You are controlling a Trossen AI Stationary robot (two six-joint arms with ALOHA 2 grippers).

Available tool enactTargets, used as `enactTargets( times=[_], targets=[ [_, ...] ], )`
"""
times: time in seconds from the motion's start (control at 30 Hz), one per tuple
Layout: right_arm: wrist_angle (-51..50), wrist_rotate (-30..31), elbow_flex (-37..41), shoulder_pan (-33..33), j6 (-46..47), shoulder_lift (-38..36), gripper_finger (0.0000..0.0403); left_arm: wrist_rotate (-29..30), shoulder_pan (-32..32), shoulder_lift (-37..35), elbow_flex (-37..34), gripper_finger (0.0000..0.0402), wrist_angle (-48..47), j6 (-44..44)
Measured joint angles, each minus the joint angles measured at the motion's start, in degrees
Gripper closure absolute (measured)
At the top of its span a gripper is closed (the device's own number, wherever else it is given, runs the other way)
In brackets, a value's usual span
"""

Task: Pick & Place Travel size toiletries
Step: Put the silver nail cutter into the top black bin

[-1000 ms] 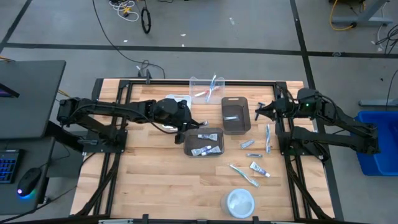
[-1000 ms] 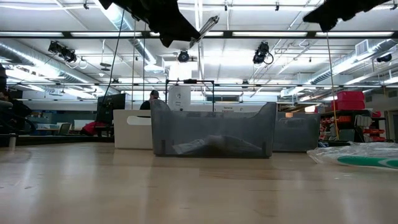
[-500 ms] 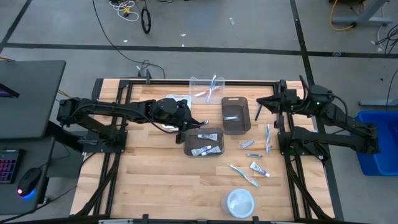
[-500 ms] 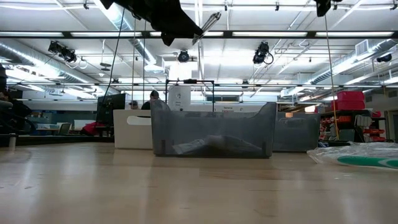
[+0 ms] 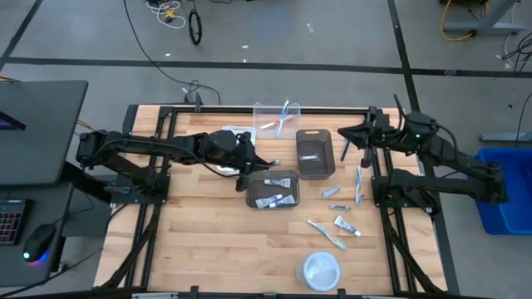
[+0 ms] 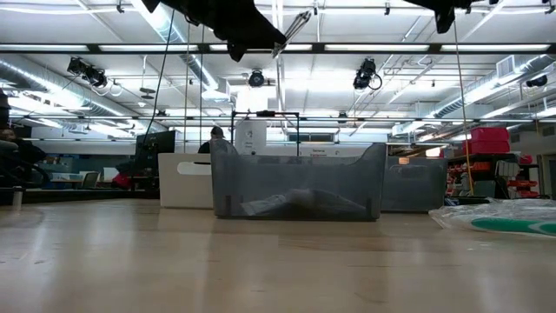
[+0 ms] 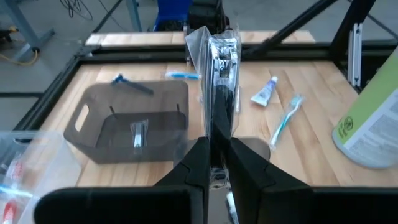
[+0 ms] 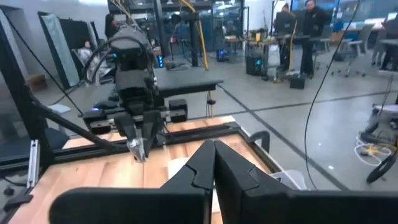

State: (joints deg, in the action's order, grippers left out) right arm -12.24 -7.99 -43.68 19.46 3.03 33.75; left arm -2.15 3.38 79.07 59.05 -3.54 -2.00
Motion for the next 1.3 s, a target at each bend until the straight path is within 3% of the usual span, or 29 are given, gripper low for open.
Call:
enactTargets(
  times=[0.17,0.33,0.57,1.07,1.3],
  targets=[
    [2.87,-4.75,0.00,-0.01,0.24,5.24,0.0390,-0.01,0.65,0.00,0.00,0.0362,2.01,1.10],
    [12.73,-7.15,0.02,-0.07,1.22,10.92,0.0389,0.00,0.87,0.00,0.00,0.0360,2.38,1.53],
    [19.04,-7.30,0.02,-0.11,1.27,16.65,0.0376,-1.60,0.85,0.00,0.00,0.0362,5.84,2.38],
    [31.88,-10.77,0.02,-3.33,6.71,24.10,0.0195,-3.02,2.50,0.00,0.00,0.0359,12.73,4.35],
    [37.80,-10.55,0.01,-5.19,8.12,28.53,0.0143,-3.64,2.58,0.00,0.02,0.0362,15.71,4.64]
  ],
)
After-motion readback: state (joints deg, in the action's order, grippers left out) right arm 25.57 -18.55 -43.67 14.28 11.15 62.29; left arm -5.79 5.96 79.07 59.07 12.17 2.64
